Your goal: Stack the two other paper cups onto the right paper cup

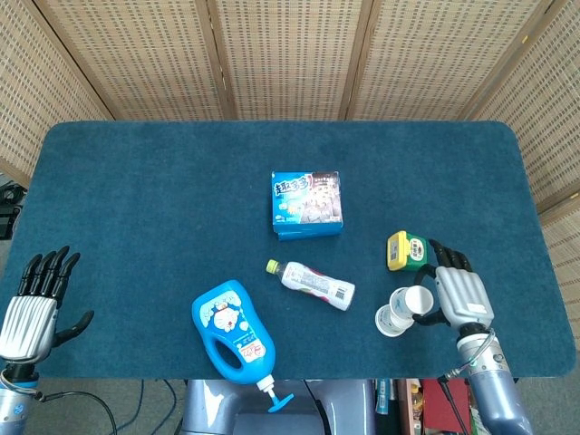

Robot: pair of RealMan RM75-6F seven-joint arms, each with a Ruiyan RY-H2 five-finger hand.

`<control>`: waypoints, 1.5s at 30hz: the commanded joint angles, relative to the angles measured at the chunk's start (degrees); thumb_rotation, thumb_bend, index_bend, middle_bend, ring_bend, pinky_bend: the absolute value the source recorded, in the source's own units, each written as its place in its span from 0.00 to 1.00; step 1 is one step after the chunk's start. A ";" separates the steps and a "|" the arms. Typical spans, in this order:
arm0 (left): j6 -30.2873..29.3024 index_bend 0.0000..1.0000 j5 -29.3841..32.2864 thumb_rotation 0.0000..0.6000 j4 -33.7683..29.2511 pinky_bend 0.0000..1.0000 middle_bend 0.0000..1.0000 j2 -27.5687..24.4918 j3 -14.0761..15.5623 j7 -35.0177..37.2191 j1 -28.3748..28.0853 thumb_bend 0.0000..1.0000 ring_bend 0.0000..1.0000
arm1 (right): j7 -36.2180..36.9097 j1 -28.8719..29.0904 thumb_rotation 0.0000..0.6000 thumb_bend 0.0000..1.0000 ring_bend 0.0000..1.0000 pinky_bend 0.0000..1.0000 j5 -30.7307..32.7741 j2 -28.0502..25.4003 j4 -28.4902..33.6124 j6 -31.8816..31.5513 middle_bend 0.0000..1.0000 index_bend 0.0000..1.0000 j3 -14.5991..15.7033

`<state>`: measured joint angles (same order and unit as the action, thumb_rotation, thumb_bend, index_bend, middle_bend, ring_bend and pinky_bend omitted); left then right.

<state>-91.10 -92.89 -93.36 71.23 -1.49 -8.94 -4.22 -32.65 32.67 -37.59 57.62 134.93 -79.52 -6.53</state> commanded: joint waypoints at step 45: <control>-0.43 0.00 -0.16 1.00 0.15 0.00 0.00 0.04 -0.06 0.08 0.33 0.25 0.00 | 12.15 -10.46 1.00 0.12 0.00 0.00 -29.86 4.10 -16.74 0.21 0.00 0.27 8.75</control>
<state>-91.54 -93.06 -93.22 71.26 -1.54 -8.85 -3.88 -25.31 26.06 -56.78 62.05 124.76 -77.51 -0.80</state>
